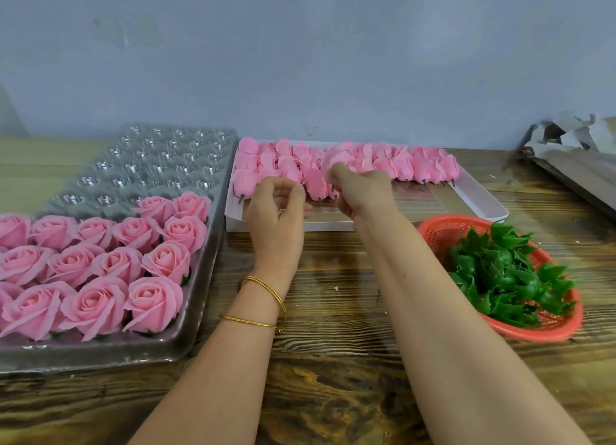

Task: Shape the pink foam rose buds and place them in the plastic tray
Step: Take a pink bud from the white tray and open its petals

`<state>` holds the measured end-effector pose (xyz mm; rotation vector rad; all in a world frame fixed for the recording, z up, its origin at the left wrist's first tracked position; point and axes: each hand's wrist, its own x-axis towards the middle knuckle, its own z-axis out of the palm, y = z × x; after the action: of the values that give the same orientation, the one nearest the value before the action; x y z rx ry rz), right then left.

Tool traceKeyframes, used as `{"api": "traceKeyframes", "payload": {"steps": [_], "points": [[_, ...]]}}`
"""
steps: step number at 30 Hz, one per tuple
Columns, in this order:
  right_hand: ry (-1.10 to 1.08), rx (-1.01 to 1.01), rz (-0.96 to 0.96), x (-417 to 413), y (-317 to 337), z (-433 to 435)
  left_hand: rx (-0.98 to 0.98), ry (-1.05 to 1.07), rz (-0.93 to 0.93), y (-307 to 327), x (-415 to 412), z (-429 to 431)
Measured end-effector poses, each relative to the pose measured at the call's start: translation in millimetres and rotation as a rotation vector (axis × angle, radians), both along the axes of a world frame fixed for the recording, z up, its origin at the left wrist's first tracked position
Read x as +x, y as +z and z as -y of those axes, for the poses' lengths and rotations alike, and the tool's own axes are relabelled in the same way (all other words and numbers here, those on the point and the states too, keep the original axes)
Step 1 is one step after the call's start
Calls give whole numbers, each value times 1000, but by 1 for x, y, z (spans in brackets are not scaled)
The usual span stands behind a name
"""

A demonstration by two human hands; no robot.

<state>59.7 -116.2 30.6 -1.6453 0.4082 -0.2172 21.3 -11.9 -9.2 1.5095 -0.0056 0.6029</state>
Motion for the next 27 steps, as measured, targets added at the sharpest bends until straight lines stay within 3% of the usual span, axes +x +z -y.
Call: {"api": "traceKeyframes", "payload": {"steps": [5,9,18,27], "points": [[173,174,107,-26,2,-13,-285,-192,-46,2,1,1],[280,157,163,-36,-4,-15,-385,-330,-79,2,3,-1],[433,291,214,-41,-28,-4,-331,-569,-153,9,3,-6],[600,452,191,-46,-31,6,-240,-621,-213,9,1,-7]]}}
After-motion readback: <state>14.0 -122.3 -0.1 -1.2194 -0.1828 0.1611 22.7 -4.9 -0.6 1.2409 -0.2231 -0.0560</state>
